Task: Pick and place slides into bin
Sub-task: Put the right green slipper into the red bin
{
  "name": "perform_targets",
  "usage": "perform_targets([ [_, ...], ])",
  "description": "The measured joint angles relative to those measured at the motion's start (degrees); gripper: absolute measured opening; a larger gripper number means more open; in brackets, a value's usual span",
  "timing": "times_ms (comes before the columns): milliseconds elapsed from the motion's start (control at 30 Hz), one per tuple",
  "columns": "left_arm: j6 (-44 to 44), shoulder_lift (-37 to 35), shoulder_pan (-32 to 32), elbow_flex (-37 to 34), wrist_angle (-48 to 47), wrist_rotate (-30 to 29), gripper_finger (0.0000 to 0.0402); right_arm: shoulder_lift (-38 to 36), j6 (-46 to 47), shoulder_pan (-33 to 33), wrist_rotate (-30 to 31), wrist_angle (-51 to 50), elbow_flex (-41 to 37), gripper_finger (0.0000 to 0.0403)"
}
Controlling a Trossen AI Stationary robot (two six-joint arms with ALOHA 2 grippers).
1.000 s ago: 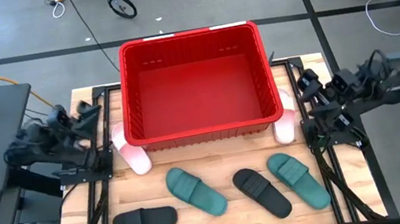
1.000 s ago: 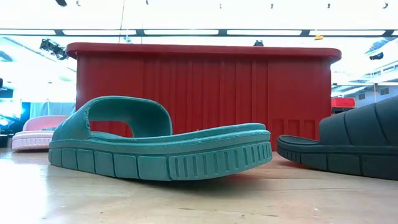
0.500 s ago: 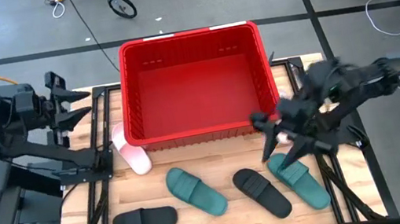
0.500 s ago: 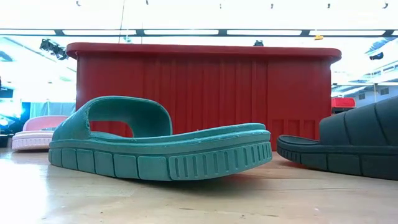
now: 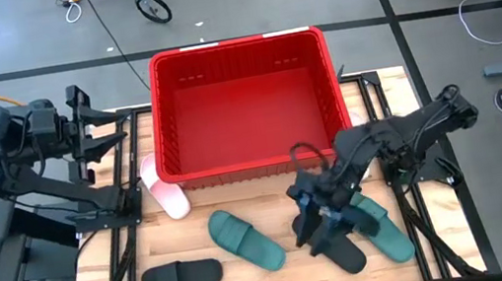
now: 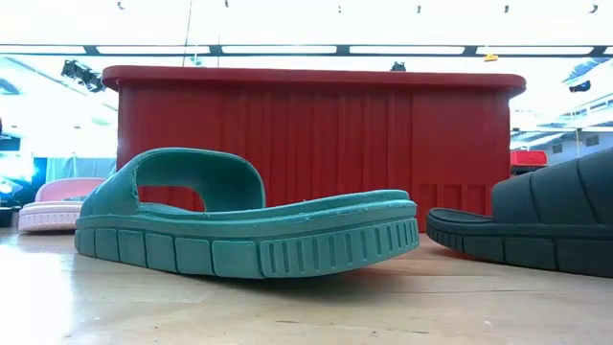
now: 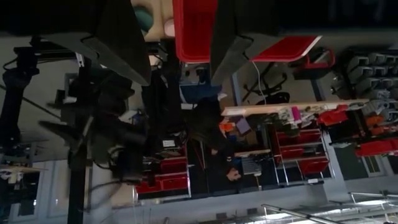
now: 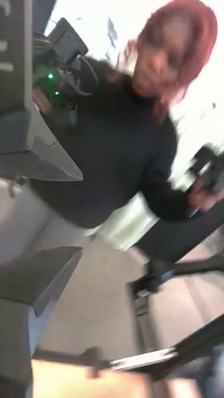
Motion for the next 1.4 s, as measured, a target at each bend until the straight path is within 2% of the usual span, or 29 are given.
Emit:
perform_targets([
  [67, -0.1, 0.0, 0.0, 0.0, 0.0, 0.0, 0.0172, 1.3, 7.0, 1.5, 0.1, -8.0, 0.1, 0.0182],
  [167, -0.2, 0.0, 0.0, 0.0, 0.0, 0.0, 0.0172, 3.7, 19.0, 4.1, 0.8, -27.4, -0.1, 0.0175],
  [233, -0.5, 0.0, 0.0, 0.0, 0.0, 0.0, 0.0172, 5.3, 23.3, 6.5, 3.4, -39.7, -0.1, 0.0173],
  [333, -1.9, 0.0, 0.0, 0.0, 0.0, 0.0, 0.0172, 8.1, 25.3, 10.4, 4.7, -53.1, -0.1, 0.0172],
  [400, -2.0, 0.0, 0.0, 0.0, 0.0, 0.0, 0.0172, 10.1, 25.1, 12.8, 5.7, -58.6, -0.2, 0.0172],
  [500, -1.9, 0.0, 0.0, 0.0, 0.0, 0.0, 0.0172, 12.5, 22.5, 15.8, 12.1, -63.2, -0.8, 0.0172],
  [600, -1.9, 0.0, 0.0, 0.0, -0.4, 0.0, 0.0172, 14.5, 19.6, 17.3, 20.4, -65.3, -3.0, 0.0180],
  [800, -2.2, 0.0, 0.0, 0.0, -0.3, 0.0, 0.0172, 13.7, 19.1, 15.3, 21.8, -66.7, -13.8, 0.0227],
  [1000, -5.2, 0.1, 0.0, 0.0, -0.3, 0.0, 0.0172, 9.5, 20.5, 13.4, 30.5, -67.3, -26.5, 0.0269],
  [1100, -7.2, 0.1, 0.0, 0.0, -0.3, -0.1, 0.0172, 6.8, 21.0, 11.6, 31.1, -66.0, -31.9, 0.0273],
  [1233, -8.4, 0.1, 0.0, 0.0, -0.3, 0.0, 0.0172, 3.2, 19.1, 9.8, 31.5, -56.9, -38.5, 0.0266],
  [1400, -8.4, 0.1, 0.0, 0.0, -0.3, 0.0, 0.0172, 0.6, 19.2, 9.3, 35.3, -52.2, -44.7, 0.0253],
])
